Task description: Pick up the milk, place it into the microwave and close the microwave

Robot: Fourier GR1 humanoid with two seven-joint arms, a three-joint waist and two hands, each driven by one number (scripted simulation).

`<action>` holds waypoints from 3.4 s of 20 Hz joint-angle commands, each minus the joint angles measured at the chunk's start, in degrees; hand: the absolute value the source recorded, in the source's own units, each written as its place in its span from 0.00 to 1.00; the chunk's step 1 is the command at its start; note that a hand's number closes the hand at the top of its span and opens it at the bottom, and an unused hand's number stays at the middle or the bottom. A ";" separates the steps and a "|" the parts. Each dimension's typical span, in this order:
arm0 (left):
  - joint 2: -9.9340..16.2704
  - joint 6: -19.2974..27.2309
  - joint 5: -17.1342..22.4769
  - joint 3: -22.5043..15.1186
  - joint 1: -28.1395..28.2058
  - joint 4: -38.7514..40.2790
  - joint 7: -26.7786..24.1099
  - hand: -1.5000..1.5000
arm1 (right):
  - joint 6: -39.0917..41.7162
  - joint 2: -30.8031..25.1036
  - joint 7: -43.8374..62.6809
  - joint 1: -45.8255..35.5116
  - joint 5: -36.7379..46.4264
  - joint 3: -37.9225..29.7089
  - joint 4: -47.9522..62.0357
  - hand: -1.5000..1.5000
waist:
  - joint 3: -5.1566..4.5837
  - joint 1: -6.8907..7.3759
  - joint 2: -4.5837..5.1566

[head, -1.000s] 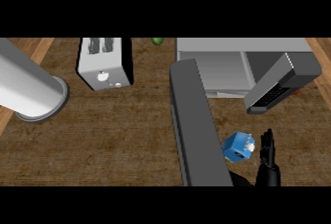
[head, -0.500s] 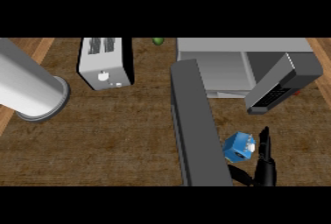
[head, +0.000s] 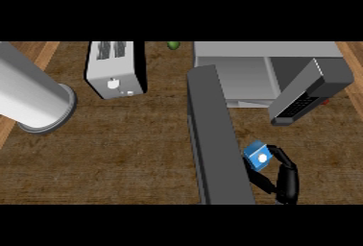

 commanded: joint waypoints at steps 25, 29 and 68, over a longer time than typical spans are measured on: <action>2.09 -0.73 4.04 4.31 -2.82 2.44 3.67 0.00 | 24.97 -5.58 4.14 -19.68 1.26 4.46 3.28 1.00 | 0.04 -0.21 0.00; -0.72 -4.29 0.39 3.90 -1.97 5.11 -0.46 0.00 | 23.05 -5.48 6.41 -25.79 2.01 1.99 6.60 1.00 | 0.05 0.15 0.10; 2.74 -6.31 -0.86 3.08 -9.68 12.25 -0.23 0.00 | -14.13 -12.36 7.80 -59.67 19.47 -1.52 45.49 1.00 | 0.28 6.56 3.69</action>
